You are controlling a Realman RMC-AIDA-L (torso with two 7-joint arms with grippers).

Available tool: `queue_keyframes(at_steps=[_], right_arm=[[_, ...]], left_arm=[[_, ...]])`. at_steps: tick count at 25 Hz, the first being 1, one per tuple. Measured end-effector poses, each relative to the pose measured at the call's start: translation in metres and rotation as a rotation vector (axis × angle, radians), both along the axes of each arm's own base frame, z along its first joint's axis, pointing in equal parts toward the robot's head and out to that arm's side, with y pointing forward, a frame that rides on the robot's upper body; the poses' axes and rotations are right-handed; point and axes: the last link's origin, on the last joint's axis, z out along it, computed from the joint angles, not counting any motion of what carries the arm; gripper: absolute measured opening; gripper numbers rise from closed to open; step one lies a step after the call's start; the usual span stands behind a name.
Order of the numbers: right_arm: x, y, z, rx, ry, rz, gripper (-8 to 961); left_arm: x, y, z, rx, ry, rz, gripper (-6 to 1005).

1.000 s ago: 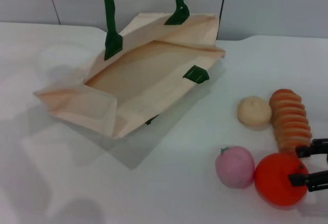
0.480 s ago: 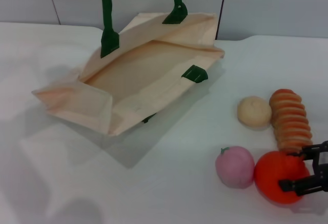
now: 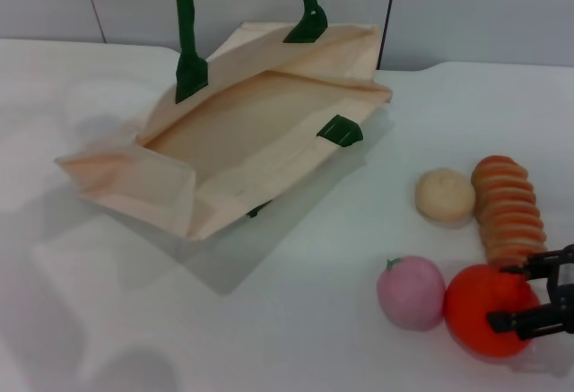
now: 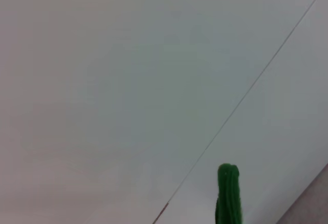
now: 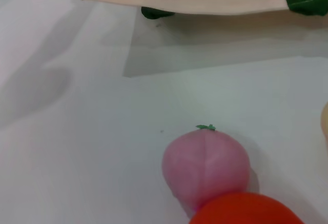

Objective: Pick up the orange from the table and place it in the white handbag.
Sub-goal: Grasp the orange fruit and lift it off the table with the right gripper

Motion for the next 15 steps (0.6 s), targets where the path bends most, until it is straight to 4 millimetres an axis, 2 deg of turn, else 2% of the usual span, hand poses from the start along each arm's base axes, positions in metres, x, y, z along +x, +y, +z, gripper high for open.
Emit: queue_keyframes(at_steps=[7,15], right_arm=[[-0.0008,0.0002,0.0003,-0.004,0.001,0.002,812],[-0.0018,0.0018,0.001,-0.005,-0.005,0.007,560]], left_arm=[[0.0,0.0,0.0,0.0,0.0,0.0,20],[0.0002,0.0001,0.0002,0.0,-0.001,0.0,20]])
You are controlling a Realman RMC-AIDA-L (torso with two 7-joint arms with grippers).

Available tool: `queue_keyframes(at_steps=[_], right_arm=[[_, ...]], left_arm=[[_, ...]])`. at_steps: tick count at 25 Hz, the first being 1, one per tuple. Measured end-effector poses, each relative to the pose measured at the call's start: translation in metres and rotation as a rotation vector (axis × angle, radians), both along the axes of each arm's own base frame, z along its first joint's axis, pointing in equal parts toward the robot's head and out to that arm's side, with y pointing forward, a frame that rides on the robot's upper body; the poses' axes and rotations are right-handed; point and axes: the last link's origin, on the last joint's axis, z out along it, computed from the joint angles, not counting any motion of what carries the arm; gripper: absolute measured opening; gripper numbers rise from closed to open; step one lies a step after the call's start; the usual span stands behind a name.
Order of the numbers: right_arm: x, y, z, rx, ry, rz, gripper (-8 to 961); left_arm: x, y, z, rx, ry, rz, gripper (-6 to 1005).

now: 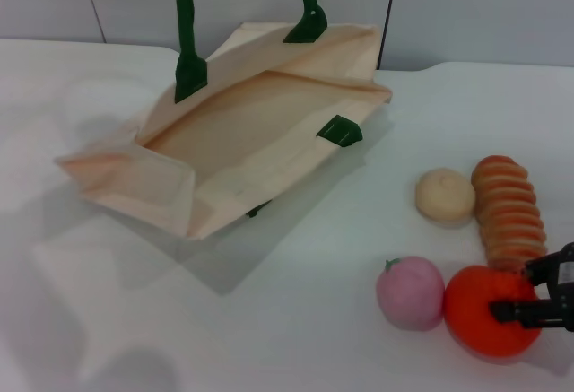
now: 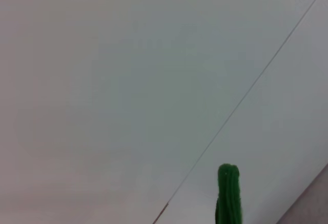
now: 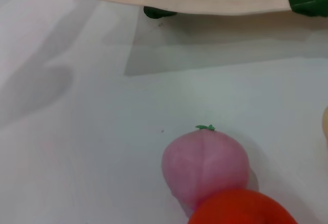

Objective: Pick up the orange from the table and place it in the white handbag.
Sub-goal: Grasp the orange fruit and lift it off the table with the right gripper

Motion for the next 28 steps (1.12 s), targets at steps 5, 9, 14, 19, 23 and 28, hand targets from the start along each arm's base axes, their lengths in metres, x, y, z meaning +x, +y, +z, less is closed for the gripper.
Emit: queue_keyframes(at_steps=[5,9,14,19,23,28], right_arm=[[-0.0001,0.0003,0.0001,0.0,-0.001,0.0,461],[-0.0006,0.0002,0.001,-0.003,0.001,0.001,406],[-0.0033,0.0021,0.0002,-0.013,-0.003,0.01,344],[-0.0035,0.0008,0.0015,-0.019,0.004,0.007,321],[-0.0044,-0.0003,0.0029,-0.027,0.01,0.008,300],[-0.0086,-0.0032,0.0029,-0.058,0.027,0.023,267]], left_arm=[[-0.0005,-0.0002,0.0004,0.001,-0.001,0.001,20],[-0.0007,-0.0002,0.0007,0.003,0.0,0.0,20],[-0.0023,0.0009,0.0013,0.012,0.003,0.008,20],[-0.0038,0.0005,0.0012,0.013,0.003,0.012,20],[-0.0038,0.0005,0.0012,0.013,0.003,0.011,20],[-0.0038,0.0005,0.0011,0.013,0.003,0.011,20]])
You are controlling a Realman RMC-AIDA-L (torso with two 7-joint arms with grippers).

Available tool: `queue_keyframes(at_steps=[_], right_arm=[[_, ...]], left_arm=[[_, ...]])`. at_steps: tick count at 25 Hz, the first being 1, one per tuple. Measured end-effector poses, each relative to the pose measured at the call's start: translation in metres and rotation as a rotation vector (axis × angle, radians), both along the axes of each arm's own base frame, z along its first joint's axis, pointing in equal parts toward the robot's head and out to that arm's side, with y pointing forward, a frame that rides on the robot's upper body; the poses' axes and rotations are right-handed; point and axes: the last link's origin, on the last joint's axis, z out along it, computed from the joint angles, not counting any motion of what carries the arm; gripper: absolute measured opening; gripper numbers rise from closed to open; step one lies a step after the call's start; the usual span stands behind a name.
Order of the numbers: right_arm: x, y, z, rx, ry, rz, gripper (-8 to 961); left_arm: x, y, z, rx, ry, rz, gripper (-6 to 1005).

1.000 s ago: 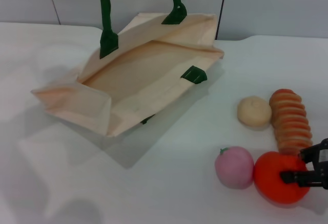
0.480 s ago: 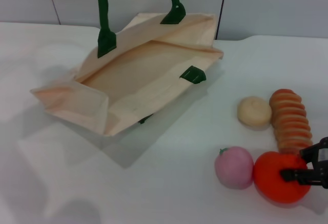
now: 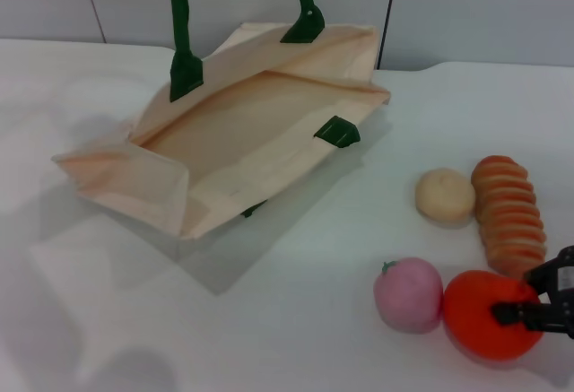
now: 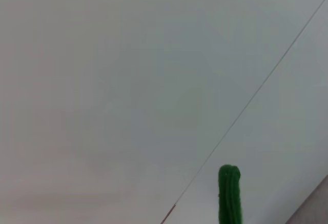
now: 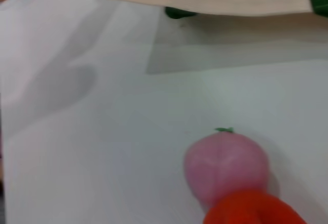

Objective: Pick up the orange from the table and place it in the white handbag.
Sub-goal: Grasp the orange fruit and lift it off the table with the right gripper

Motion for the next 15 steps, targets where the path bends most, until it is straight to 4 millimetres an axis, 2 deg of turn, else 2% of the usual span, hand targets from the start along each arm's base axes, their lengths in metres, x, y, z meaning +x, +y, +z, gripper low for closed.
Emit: queue_keyframes(at_steps=[9,15], right_arm=[[-0.002,0.005,0.009,0.033,0.015,0.002,184],[-0.01,0.01,0.026,0.093,0.058,0.031,121]], left_arm=[[0.002,0.001,0.0,0.0,0.0,-0.003,20],[0.002,0.001,-0.001,-0.002,-0.001,-0.006,20]])
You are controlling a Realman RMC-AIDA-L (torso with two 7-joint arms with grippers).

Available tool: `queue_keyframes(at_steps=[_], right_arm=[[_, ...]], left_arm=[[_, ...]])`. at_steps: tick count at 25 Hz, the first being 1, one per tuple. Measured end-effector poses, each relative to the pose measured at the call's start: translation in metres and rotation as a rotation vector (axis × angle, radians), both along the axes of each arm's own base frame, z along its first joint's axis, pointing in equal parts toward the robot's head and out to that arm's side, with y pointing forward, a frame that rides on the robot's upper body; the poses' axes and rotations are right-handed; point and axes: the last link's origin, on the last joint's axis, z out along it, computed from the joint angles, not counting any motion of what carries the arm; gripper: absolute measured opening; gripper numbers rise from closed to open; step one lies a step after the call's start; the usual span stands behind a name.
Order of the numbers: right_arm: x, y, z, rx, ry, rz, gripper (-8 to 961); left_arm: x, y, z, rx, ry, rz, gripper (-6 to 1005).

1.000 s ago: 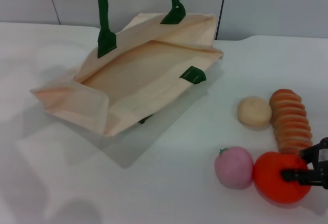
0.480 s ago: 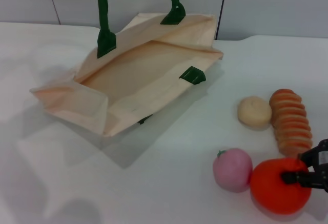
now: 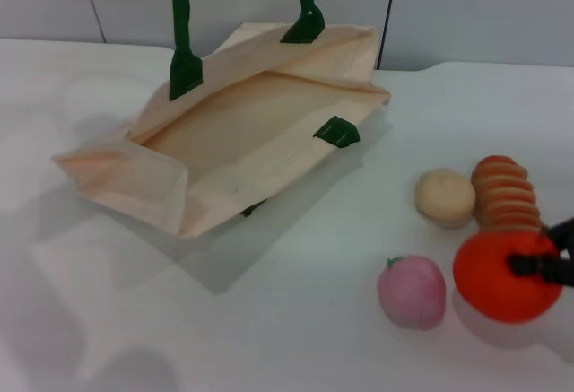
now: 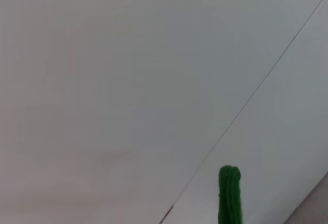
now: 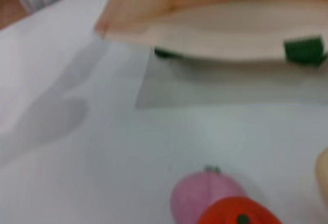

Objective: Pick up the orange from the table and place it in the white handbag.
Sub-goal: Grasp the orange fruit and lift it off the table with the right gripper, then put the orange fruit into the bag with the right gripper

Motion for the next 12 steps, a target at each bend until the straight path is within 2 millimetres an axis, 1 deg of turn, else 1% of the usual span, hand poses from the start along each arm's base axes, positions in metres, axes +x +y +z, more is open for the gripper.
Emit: queue_keyframes(at_steps=[5,11,12], right_arm=[[-0.021,0.015,0.007,0.042,0.056,0.059,105],[-0.057,0.037,0.004,0.061,0.122,0.154,93],[-0.069,0.043,0.002,0.06,0.15,0.18,93]], left_arm=[[0.003,0.001,0.0,0.0,-0.003,-0.007,20],[0.012,0.004,0.002,0.015,-0.029,-0.033,20],[0.013,0.005,0.002,0.015,-0.03,-0.035,20]])
